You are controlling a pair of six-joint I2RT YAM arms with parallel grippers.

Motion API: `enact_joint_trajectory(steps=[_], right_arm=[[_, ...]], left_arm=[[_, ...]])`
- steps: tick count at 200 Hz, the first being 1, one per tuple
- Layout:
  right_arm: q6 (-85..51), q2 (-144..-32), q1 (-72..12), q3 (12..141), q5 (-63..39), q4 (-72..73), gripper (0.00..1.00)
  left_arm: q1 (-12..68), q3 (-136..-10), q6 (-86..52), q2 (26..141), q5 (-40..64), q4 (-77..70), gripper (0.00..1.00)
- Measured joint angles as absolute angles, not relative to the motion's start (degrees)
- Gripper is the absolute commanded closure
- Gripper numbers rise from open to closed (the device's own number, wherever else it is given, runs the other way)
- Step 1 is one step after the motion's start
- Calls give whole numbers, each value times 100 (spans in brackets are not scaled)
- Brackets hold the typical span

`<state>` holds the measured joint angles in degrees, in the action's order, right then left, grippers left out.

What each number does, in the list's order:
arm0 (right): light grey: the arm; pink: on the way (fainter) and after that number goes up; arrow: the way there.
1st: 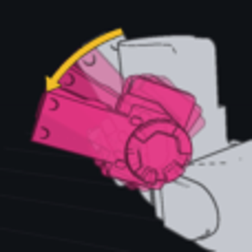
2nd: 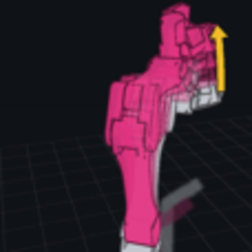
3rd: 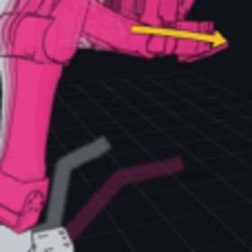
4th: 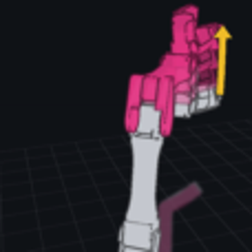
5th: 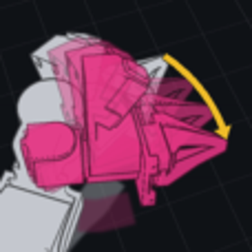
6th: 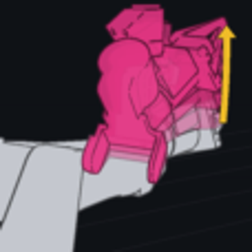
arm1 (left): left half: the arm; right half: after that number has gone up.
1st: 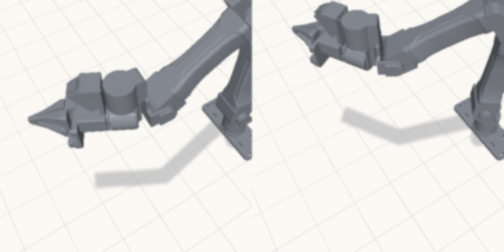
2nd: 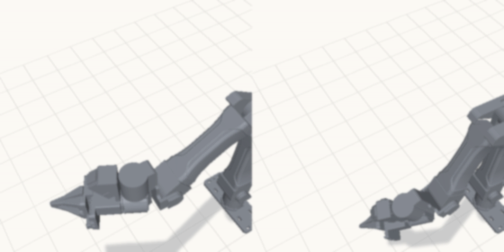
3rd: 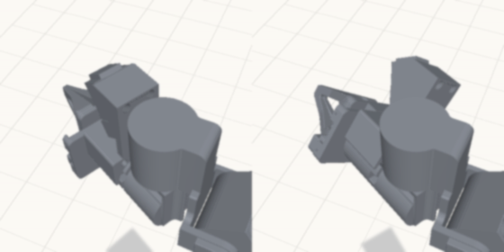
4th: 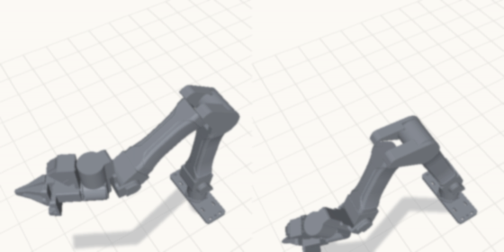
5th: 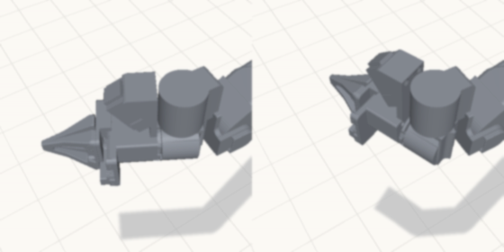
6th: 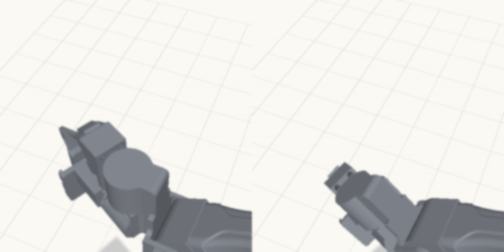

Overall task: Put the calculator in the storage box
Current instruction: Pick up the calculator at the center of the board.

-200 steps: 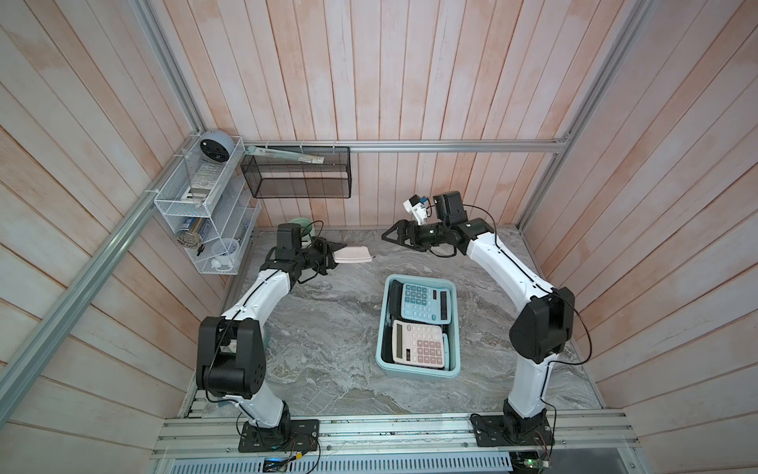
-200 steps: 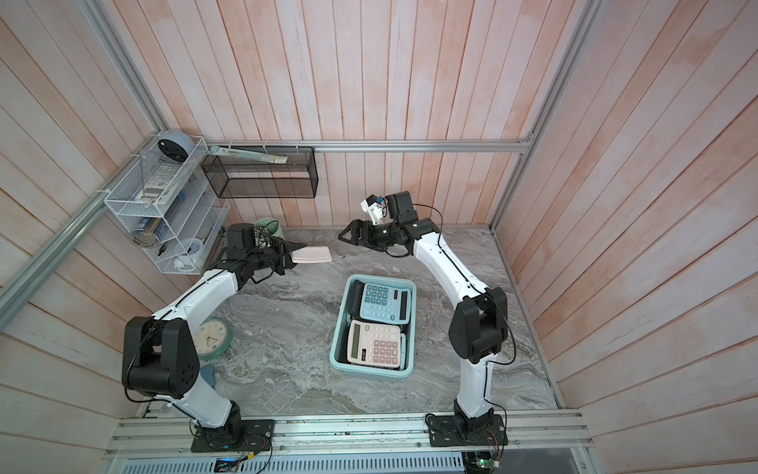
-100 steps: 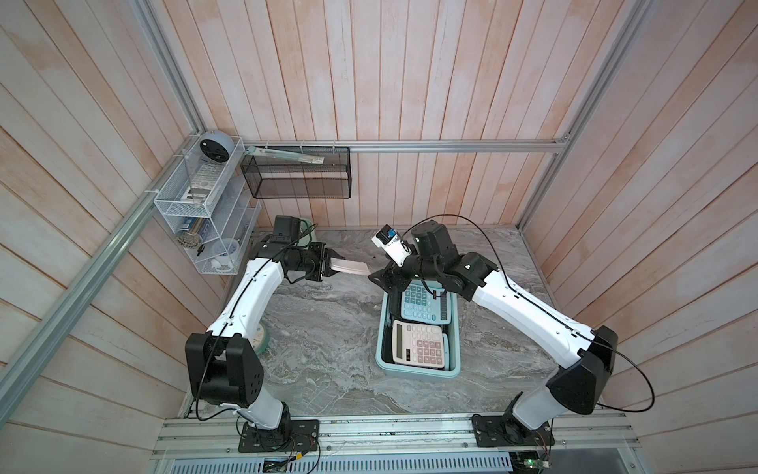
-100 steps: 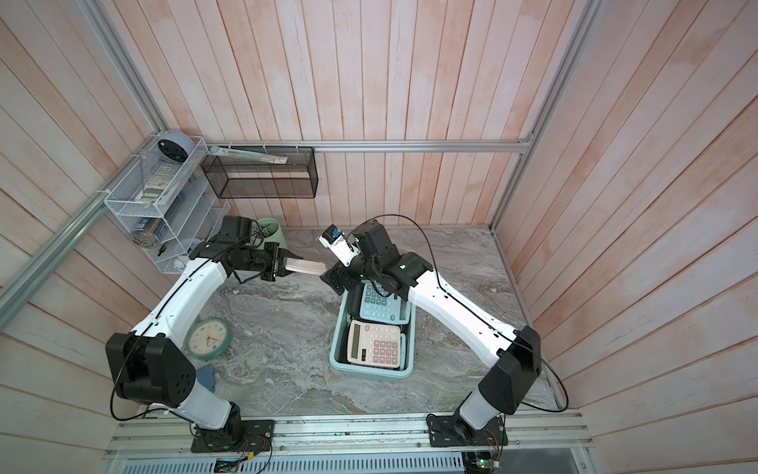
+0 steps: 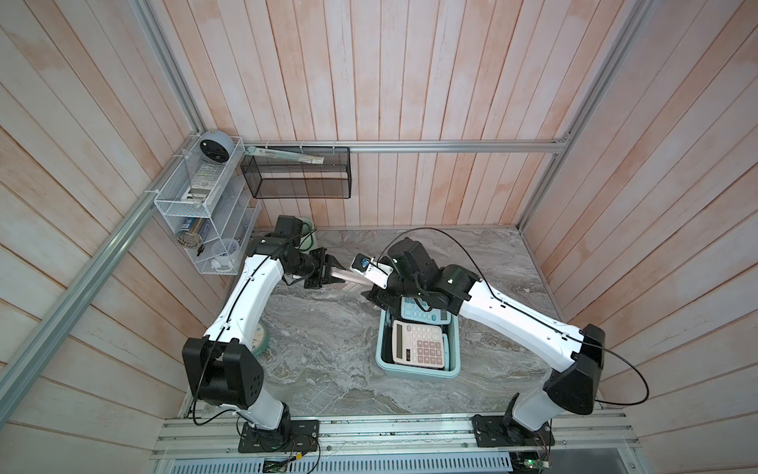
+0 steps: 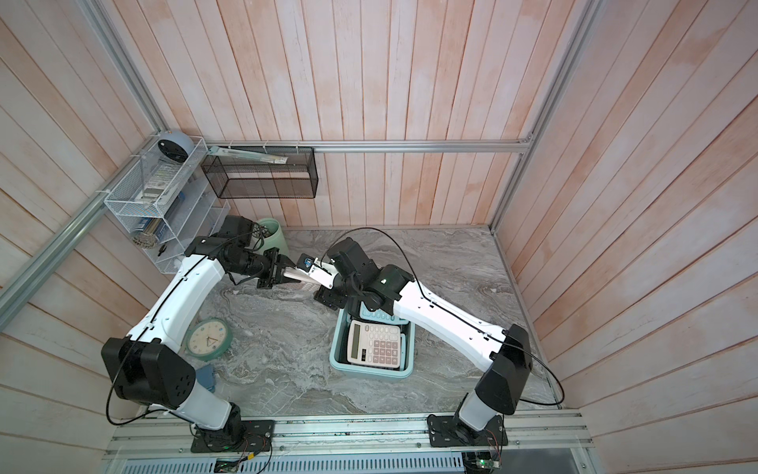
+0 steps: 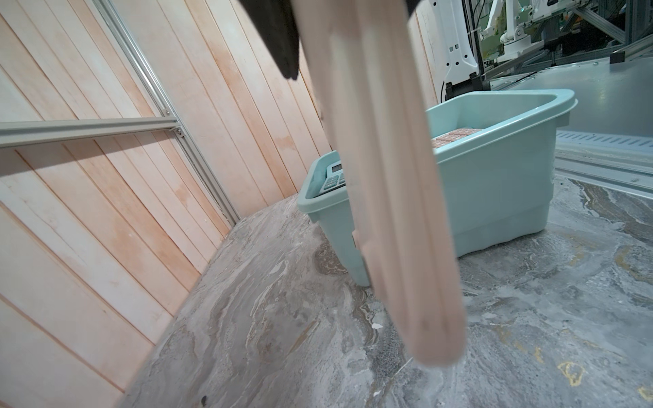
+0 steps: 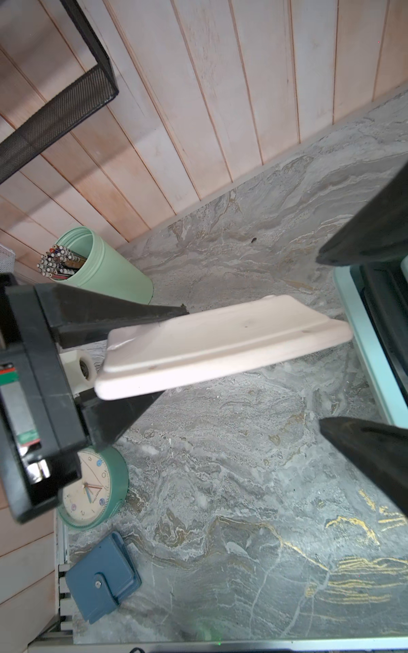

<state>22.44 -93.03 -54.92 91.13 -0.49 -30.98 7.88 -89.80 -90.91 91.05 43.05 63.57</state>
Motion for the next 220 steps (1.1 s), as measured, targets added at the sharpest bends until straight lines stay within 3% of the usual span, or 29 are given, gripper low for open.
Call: enact_joint_trajectory(steps=[50, 123, 131, 146, 176, 220], right_arm=[[2493, -9854, -5522, 9504, 139, -3168, 52], [2910, -10031, -5677, 9730, 368, -3459, 100], [2912, -10031, -5686, 9727, 412, -3494, 100], [2805, -10027, -5684, 9701, 521, -3461, 100], [2104, -9876, -5614, 9555, 801, -3413, 100], [902, -9417, -5310, 9566, 1004, -3879, 100]], left_arm=[[939, -8980, -9179, 9105, 4379, 6479, 100], [965, -8980, -9690, 9216, 4456, 6720, 100], [967, -8984, -9695, 9255, 4499, 6735, 92], [976, -9100, -9647, 9369, 4536, 6744, 66], [993, -9647, -9105, 9614, 4582, 6578, 1], [974, -10230, -8503, 9612, 4318, 6222, 0]])
